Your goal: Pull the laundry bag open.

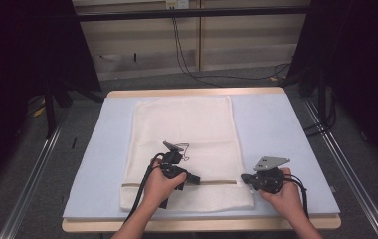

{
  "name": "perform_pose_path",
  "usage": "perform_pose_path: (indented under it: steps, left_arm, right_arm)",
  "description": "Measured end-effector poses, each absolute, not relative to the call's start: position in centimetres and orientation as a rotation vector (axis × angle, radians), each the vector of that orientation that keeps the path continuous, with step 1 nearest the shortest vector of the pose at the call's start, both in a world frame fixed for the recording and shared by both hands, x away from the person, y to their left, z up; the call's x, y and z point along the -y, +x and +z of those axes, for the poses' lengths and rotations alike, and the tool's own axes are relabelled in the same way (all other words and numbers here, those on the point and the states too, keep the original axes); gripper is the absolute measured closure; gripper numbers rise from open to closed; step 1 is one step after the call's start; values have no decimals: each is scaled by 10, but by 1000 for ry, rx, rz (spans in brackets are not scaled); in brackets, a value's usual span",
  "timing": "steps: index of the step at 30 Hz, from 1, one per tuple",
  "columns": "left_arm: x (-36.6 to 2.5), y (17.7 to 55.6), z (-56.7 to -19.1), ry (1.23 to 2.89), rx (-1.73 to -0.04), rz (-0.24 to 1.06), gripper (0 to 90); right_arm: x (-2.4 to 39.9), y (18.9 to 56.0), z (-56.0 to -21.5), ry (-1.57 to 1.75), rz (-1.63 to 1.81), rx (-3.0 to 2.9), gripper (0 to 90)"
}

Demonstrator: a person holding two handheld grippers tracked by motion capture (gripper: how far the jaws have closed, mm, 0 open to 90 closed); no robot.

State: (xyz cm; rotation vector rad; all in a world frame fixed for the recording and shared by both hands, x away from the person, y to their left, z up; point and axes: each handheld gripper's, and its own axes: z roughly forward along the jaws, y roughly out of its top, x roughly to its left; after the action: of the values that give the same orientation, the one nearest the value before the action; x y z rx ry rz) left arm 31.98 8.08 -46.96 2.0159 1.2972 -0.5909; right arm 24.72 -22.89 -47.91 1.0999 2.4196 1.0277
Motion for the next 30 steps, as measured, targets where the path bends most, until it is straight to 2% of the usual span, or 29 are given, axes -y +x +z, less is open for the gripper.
perform_pose_path:
  steps: [11, 13, 30]
  left_arm:
    - [-86, 318, -468, 2008, -1295, -592, 872]
    - [-88, 319, -468, 2042, -1287, -561, 872]
    - [-104, 319, -466, 1993, -1306, -570, 872]
  right_arm:
    - [228, 247, -479, 1100, 1027, -2423, 900]
    - [228, 247, -479, 1099, 1025, -2423, 900]
    - [229, 247, -479, 1102, 1028, -2423, 900]
